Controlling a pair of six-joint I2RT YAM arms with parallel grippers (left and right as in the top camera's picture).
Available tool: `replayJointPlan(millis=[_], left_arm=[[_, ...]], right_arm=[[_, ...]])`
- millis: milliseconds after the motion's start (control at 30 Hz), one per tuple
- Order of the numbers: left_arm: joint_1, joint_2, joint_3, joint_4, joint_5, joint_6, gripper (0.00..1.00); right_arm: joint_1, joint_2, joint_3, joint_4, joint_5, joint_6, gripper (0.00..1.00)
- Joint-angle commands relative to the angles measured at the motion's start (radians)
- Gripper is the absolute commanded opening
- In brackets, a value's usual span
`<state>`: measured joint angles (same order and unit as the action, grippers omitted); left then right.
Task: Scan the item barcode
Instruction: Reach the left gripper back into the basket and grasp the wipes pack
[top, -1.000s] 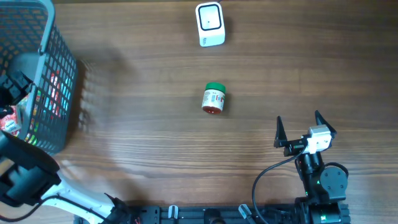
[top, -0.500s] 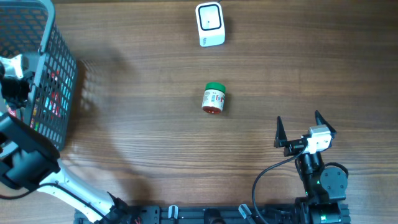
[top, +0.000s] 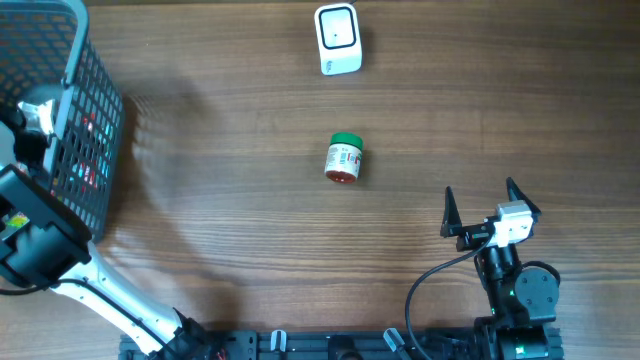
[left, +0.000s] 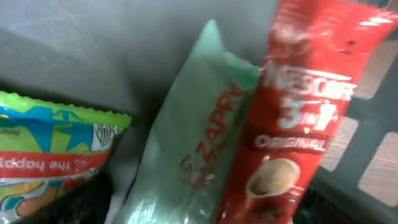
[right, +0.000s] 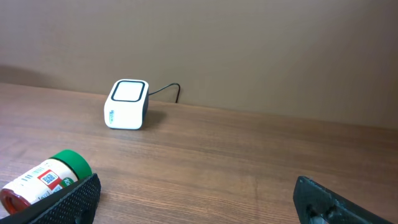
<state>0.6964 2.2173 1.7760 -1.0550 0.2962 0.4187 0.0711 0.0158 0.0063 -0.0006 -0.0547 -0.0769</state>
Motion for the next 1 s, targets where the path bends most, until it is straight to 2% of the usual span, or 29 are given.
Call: replayJointPlan(millis=[0,133,267,567,633,767,967], left_arm=[[0.004,0.048,-0.01,0.047,-0.087,-0.107,0.73],[0.01,0.043,-0.009,0.081,-0.107,-0.225,0.73],[0.008,0.043,-0.009,0.088,-0.107,-0.217,0.84],[-0.001,0.044,-0.047,0.121,-0.107,-0.214,0.81],[-0.006,0.044,-0.071,0.143,-0.107,-0.214,0.77],[-0.016,0.044,-0.086,0.159,-0.107,-0.218,0.58],[-0.019,0.011,-0.085,0.154,-0.107,-0.222,0.45]], right_arm=[[-0.003,-0.005,-0.001,0.003,0.012,-0.001,1.0],[-0.003,-0.005,-0.001,0.003,0.012,-0.001,1.0],[-0.003,-0.005,-0.001,0.003,0.012,-0.001,1.0],[-0.003,-0.005,-0.001,0.003,0.012,-0.001,0.99],[-0.003,-0.005,-0.001,0.003,0.012,-0.001,1.0],[-0.003,-0.005,-0.001,0.003,0.012,-0.001,1.0],[-0.003,-0.005,-0.001,0.003,0.012,-0.001,1.0]])
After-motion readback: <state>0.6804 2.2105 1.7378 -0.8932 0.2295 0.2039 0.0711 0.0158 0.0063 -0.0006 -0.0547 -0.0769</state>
